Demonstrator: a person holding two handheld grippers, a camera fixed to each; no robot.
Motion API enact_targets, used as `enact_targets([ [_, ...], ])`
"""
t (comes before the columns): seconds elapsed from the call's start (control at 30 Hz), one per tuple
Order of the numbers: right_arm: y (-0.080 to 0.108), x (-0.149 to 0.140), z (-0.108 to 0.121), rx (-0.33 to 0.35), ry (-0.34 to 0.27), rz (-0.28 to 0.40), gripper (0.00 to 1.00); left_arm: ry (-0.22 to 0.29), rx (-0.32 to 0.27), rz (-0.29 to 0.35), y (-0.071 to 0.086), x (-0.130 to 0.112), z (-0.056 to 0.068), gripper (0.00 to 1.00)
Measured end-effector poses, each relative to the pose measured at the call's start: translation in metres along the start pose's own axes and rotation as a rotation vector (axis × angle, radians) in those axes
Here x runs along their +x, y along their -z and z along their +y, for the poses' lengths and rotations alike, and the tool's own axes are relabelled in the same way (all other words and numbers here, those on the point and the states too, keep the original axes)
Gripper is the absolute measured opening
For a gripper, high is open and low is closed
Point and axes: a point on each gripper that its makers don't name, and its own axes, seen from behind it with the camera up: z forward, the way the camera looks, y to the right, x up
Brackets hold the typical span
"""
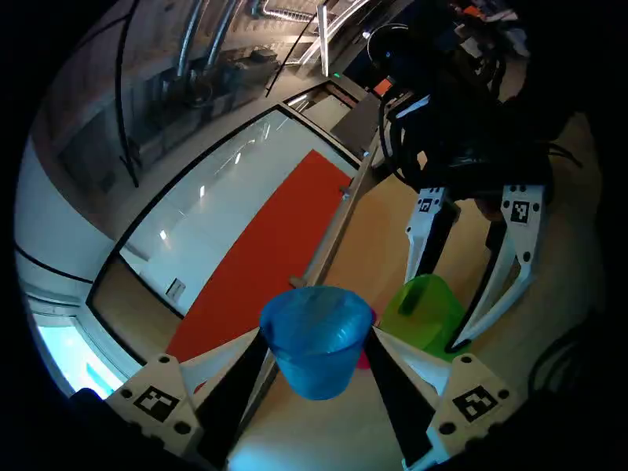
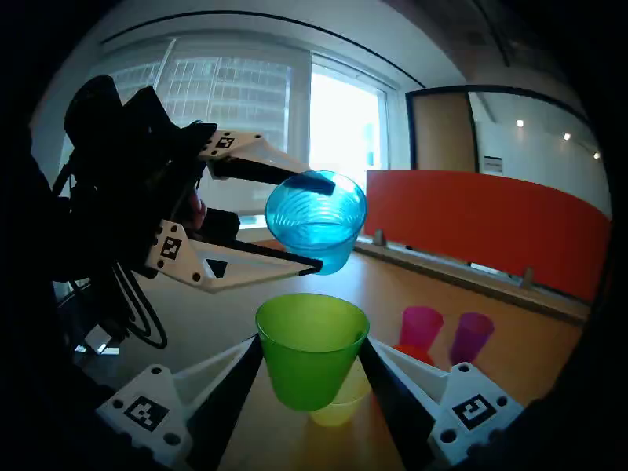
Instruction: Pour water
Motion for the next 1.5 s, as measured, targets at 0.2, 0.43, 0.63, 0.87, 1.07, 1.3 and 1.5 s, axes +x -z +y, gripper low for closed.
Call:
enact_targets([
  [0.2,0.0001,0.0003,0.0007,0.0,0.002,0.0,0.9,-0.016,-0.001,-0.001,-0.0009,0.001,0.0,0.84],
  [0.43,-0.0005,0.001,0.0008,0.0,0.005,0.001,0.9,-0.049,0.004,-0.004,-0.0018,0.0012,-0.0007,0.84],
  [0.63,-0.0015,0.0013,0.0005,0.0,0.006,0.002,0.9,-0.07,0.006,-0.003,-0.0019,0.0036,-0.0004,0.84],
  [0.87,-0.0013,0.0005,0.0017,-0.001,0.006,0.003,0.9,-0.097,0.008,-0.003,-0.0022,0.005,-0.0002,0.84],
  [1.07,-0.0008,-0.0003,0.0025,-0.003,0.005,0.003,0.9,-0.108,0.011,0.0,-0.0027,0.0061,-0.0014,0.84],
  [1.3,0.0001,-0.0003,0.0026,-0.002,0.006,0.005,0.9,-0.131,0.013,0.002,-0.003,0.007,-0.0026,0.84],
  [1.5,0.0007,0.0,0.0028,-0.003,0.009,0.005,0.9,-0.134,0.017,0.008,-0.0027,0.0088,-0.0039,0.84],
])
